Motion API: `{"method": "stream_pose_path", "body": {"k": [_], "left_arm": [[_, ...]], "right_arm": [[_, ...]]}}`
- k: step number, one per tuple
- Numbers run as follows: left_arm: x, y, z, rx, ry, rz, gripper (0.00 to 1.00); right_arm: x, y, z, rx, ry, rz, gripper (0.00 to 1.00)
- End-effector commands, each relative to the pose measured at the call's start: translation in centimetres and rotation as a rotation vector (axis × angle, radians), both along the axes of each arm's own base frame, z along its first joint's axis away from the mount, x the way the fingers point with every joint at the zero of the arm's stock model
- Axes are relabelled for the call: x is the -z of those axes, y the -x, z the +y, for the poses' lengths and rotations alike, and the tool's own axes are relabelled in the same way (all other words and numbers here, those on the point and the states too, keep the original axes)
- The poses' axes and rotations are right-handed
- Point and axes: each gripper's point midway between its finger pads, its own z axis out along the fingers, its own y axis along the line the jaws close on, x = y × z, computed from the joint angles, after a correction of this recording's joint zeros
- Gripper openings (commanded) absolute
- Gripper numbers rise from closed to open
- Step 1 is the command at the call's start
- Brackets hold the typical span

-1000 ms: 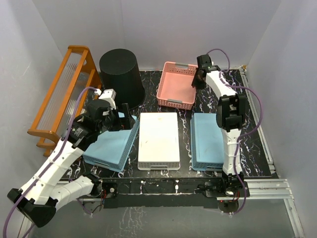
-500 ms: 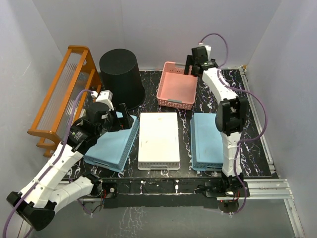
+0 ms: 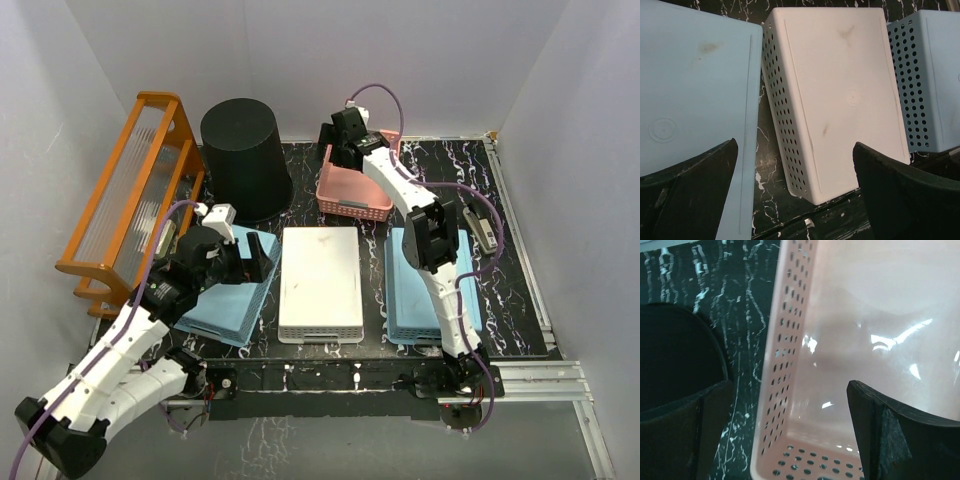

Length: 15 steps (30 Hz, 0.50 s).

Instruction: Turn the large container upside down

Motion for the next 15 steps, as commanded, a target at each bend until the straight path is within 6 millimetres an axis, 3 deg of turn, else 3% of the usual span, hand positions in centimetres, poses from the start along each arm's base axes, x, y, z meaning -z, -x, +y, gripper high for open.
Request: {"method": "stream_pose_path", "body": {"k": [1, 4, 8, 12, 15], "left_arm": [[-0.5, 0.3, -1.2, 0.095, 0.0, 0.007, 0.99], [-0.5, 0.4, -1.5, 0.115, 0.007, 0.001, 0.99], [-0.3, 0.5, -1.3, 0.115, -0.006, 0.007, 0.99], [0.7, 0.6, -1.0, 0.114, -0.036, 0.027, 0.99], [1.2, 0.6, -0.8, 0.111, -0.05, 0.044, 0.99]], "right_arm": [[0.2, -2.4, 0.8, 0.065, -0.056, -0.048, 0.96], [1.6, -2.4, 1.3, 0.06, -0.064, -0.02, 0.87], [2.7, -2.3, 1.4, 0.058, -0.066, -0.012, 0.63], [2.2, -2.2, 1.7, 0.042, -0.079, -0.018, 0.41], [0.4, -2.3, 1.9, 0.034, -0.088, -0.051, 0.23]]}}
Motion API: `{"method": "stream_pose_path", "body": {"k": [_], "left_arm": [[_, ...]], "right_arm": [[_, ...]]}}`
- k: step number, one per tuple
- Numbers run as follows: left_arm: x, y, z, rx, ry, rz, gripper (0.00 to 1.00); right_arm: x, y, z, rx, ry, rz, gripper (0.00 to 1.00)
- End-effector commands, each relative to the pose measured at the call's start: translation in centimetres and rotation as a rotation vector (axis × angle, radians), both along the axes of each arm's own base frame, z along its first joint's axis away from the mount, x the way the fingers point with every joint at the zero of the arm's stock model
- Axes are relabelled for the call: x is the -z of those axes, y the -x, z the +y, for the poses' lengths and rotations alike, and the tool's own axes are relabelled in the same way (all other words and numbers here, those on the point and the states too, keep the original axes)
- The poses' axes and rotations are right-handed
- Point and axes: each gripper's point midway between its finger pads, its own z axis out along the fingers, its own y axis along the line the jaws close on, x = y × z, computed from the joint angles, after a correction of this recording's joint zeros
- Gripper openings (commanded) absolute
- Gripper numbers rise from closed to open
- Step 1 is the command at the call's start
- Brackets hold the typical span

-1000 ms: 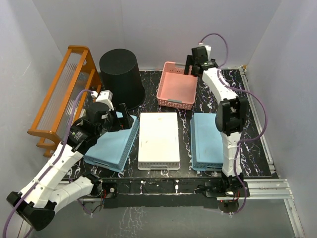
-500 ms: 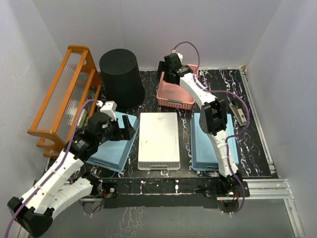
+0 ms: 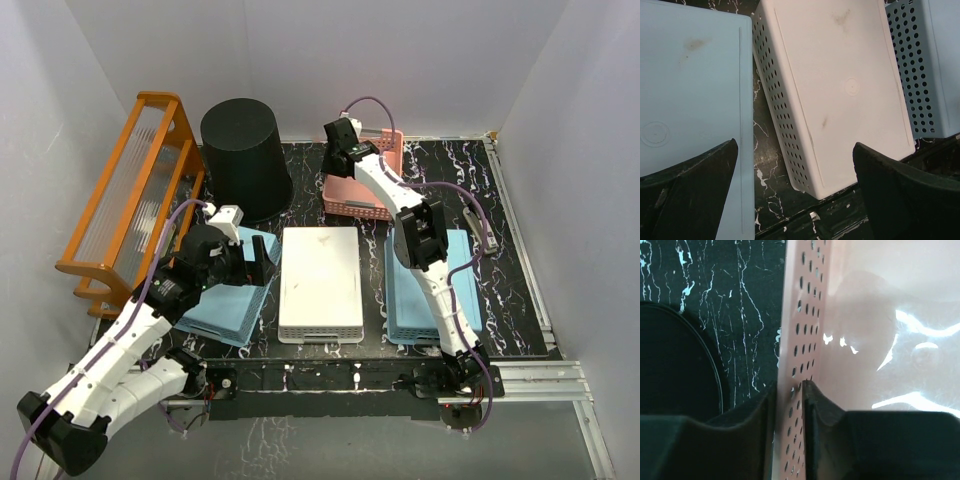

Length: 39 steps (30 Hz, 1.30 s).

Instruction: Turn the large container upside down

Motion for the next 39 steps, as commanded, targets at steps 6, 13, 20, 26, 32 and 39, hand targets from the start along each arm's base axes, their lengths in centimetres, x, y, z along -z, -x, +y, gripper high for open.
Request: {"method": "stream_pose_path", "body": {"k": [6, 13, 20, 26, 32, 39], "left_arm": [[0.3, 0.0, 0.1, 0.011, -0.026, 0.015, 0.99], [0.8, -0.2, 0.6, -0.015, -0.058, 0.044, 0.99], [0.9, -0.4, 0.1, -0.015, -0.03, 0.033, 0.99], [-0.2, -0.3, 0.3, -0.028, -0.011, 0.007, 0.99], [0.5, 0.1, 0.5, -0.011, -0.037, 0.031, 0.99], [1.0, 0.0, -0.4, 0.018, -0.027, 0.062, 0.99]], "right_arm": [[-10.9, -0.7, 1.5, -0.039, -0.132, -0.201, 0.0], [-18.3, 1.5, 3.9, -0.134, -0.344, -0.278, 0.0], [-24.4, 4.7, 6.8, -0.291, -0.675, -0.374, 0.0], [-23.4, 6.6, 7.3, -0.443, -0.952, -0.276, 0.0], [-23.3, 8.3, 5.6, -0.565, -1.126, -0.284, 0.0], [-21.0, 8.3, 2.1, -0.487, -1.275, -0.209, 0.0]]}}
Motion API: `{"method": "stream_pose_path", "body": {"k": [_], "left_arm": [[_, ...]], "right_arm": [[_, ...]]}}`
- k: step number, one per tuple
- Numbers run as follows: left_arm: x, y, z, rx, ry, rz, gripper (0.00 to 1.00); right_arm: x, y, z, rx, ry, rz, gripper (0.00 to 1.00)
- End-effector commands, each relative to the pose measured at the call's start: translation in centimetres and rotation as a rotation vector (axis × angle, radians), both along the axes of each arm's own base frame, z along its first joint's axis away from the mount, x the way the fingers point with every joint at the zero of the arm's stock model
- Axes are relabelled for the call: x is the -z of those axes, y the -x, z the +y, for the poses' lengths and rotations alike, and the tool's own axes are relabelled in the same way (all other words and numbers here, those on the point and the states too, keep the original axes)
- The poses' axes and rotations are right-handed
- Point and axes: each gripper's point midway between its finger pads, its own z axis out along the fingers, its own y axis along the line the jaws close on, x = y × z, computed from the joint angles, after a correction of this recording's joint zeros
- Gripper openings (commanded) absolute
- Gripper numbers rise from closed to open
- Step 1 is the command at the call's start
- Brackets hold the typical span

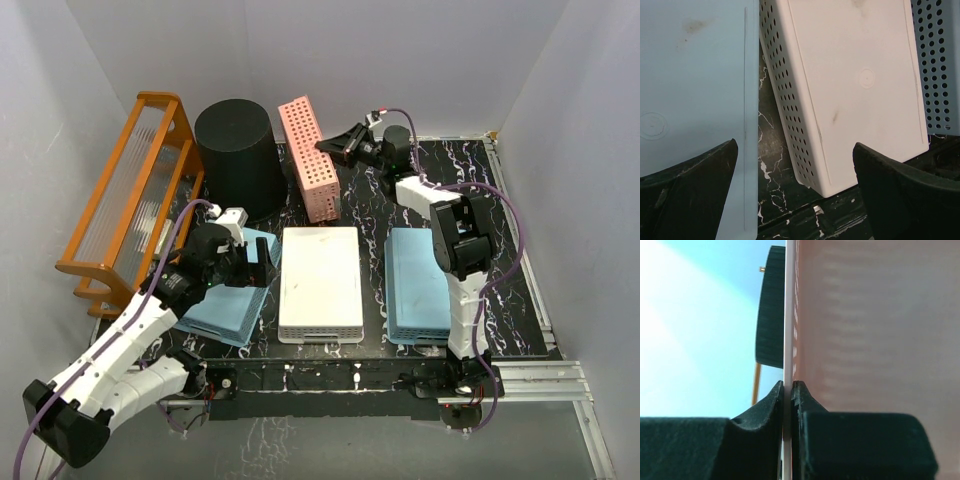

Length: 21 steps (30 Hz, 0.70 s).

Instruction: Turn the large container upside down

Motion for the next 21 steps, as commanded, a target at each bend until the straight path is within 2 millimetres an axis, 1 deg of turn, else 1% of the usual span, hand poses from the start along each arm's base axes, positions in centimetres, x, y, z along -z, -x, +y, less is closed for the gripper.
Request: {"method": "stream_pose_path", "body": {"k": [1, 6, 9, 12, 15, 16, 18, 19, 20, 21], "left_arm": [[-0.7, -0.1, -0.7, 0.028, 0.025, -0.005, 0.99], [-0.9, -0.3, -1.3, 0.042, 0.051, -0.01, 0.99], [-1.1, -0.2, -1.2, 0.045, 0.042, -0.011, 0.99], [-1.0, -0.1, -1.0, 0.044, 0.034, -0.011, 0.99], [-0.9, -0.1, -1.1, 0.047, 0.035, -0.008, 0.99], [-0.9, -0.2, -1.2, 0.053, 0.038, -0.005, 0.99], [-0.8, -0.1, -1.5, 0.069, 0.038, 0.011, 0.99], [-0.8, -0.1, -1.7, 0.076, 0.038, 0.018, 0.99], [-0.7, -0.2, -1.8, 0.079, 0.037, 0.022, 0.99], [-0.7, -0.2, -1.8, 0.081, 0.036, 0.027, 0.99]], "right_arm": [[-4.3, 1.8, -1.9, -0.059, -0.171, -0.1, 0.0], [-1.5, 1.3, -4.6, -0.021, -0.179, -0.023, 0.0], [0.1, 0.9, -7.2, 0.011, -0.218, 0.026, 0.0], [2.3, 0.6, -9.4, 0.041, -0.222, 0.087, 0.0], [4.7, 0.0, -11.6, 0.097, -0.169, 0.131, 0.0], [5.6, -0.3, -12.7, 0.129, -0.14, 0.152, 0.0], [6.9, -1.0, -14.6, 0.187, -0.069, 0.17, 0.0], [7.7, -1.2, -14.9, 0.205, -0.025, 0.191, 0.05], [8.4, -1.7, -16.7, 0.248, 0.038, 0.179, 0.17], [8.8, -2.1, -17.7, 0.274, 0.09, 0.184, 0.3]]}}
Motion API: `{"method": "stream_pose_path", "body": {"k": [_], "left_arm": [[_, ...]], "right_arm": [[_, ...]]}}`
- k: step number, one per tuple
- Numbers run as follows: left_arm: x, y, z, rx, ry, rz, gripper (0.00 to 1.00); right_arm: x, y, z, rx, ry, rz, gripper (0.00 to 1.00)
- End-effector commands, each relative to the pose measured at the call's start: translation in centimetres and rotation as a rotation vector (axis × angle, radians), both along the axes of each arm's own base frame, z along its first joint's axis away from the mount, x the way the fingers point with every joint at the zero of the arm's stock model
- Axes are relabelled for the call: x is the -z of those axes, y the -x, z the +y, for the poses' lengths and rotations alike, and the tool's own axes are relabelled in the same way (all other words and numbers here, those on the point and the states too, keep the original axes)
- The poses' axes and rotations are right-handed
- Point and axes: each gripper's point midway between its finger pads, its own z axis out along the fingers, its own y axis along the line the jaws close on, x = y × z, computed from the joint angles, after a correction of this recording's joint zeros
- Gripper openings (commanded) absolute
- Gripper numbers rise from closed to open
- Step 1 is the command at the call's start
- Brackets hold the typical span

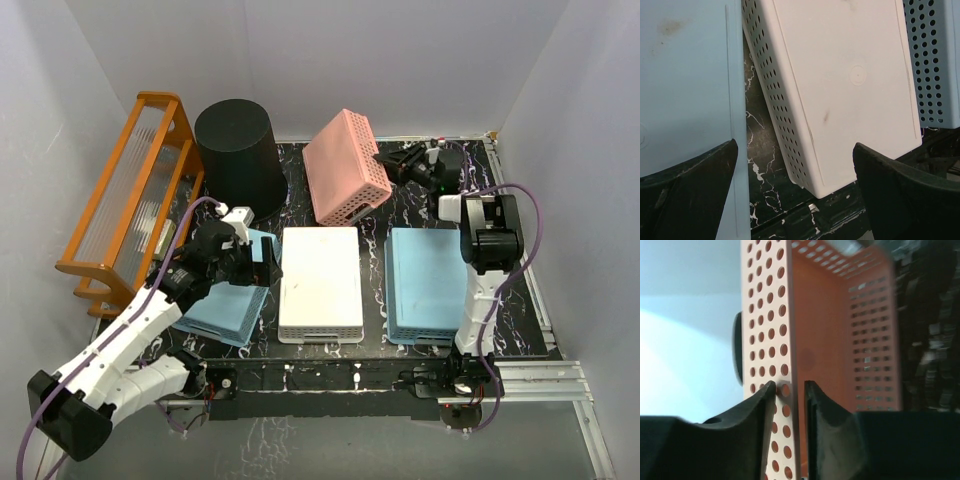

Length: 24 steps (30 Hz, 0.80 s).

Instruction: Turn the large container upside down

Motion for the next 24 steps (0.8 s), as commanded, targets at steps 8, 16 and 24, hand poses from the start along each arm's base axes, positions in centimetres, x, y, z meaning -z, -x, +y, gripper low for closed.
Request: {"method": "stream_pose_path", "body": {"k": [8, 16, 24], "left_arm": [[-1.8, -1.3, -1.5, 0.022, 0.05, -0.02, 0.99], [-2.3, -2.8, -0.1, -0.072, -0.052, 0.003, 0.99], [-4.8, -4.5, -0.2, -0.051, -0.085, -0.083, 0.99]], "right_arm": [[1.3, -3.2, -8.1, 0.192, 0.62, 0.08, 0.91], [-2.3, -0.7, -16.5, 0.507, 1.056, 0.177, 0.98], [-9.1, 4.5, -21.5, 0.706, 1.299, 0.141, 0.98]]}}
